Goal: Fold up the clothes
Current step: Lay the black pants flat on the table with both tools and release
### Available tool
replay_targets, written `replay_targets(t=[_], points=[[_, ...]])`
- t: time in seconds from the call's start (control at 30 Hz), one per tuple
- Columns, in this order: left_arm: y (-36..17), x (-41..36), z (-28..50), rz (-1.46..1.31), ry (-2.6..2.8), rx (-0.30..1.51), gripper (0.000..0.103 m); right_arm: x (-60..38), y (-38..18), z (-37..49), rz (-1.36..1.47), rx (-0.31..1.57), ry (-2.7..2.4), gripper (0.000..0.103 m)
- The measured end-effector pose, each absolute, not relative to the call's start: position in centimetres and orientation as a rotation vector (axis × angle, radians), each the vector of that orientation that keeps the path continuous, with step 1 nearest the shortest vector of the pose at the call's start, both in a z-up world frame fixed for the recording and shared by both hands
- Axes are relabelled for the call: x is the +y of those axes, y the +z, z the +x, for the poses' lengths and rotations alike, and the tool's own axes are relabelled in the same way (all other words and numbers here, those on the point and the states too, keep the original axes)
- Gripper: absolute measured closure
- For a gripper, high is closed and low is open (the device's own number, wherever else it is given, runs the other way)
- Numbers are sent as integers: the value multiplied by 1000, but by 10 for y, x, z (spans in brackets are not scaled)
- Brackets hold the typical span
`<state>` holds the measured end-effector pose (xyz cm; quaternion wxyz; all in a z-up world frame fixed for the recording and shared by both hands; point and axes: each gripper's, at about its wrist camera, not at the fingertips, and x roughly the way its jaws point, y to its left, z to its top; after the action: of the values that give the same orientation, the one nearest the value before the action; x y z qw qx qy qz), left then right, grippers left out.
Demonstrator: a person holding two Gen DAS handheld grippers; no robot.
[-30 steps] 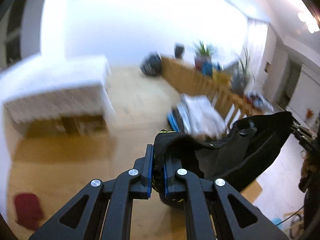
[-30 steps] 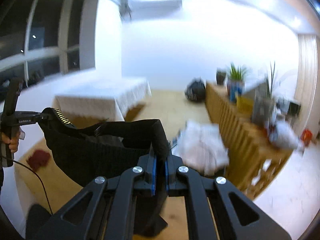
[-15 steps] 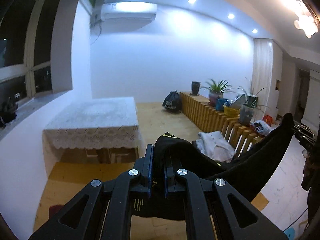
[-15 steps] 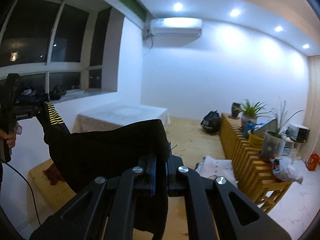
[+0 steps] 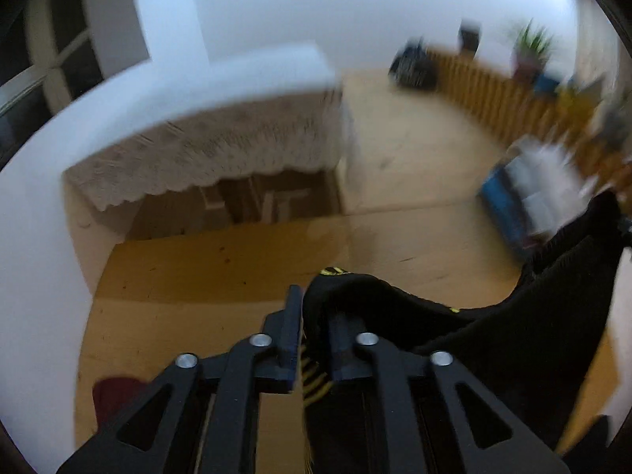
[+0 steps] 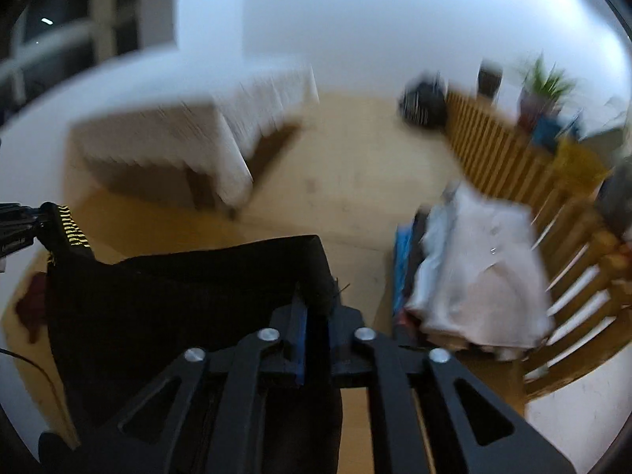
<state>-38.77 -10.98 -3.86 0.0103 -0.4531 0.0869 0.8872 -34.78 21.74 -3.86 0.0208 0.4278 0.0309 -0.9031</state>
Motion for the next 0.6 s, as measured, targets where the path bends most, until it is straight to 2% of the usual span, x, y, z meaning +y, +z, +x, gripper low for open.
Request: replay_targets(t=[0.03, 0.1, 0.2, 0.3, 0.37, 0.43, 0.6], points=[[-64, -110, -411, -1518, 2738, 261, 79, 220, -60, -367, 1425, 65, -2773, 69], [-101, -113, -427, -1634, 2677, 203, 77, 228, -88, -379, 1527, 1, -2729, 69], [-137, -116, -413, -1673, 2591, 170, 77, 238, -109, -356, 1505, -5, -2667, 65], [-149, -120, -361, -1608, 2584, 304, 77, 240, -138, -308, 1536, 11, -2531, 64], [-154, -128, -324, -1593, 2589, 371, 68, 236, -166, -266, 1567, 55, -2450, 64], [-162, -141, -299, -1609, 2592, 378, 64, 226, -189, -233, 1610, 75, -2378, 64], [-171, -155, -277, -1625, 2570, 352, 66, 213, -228, -198, 1672, 94, -2331, 64]])
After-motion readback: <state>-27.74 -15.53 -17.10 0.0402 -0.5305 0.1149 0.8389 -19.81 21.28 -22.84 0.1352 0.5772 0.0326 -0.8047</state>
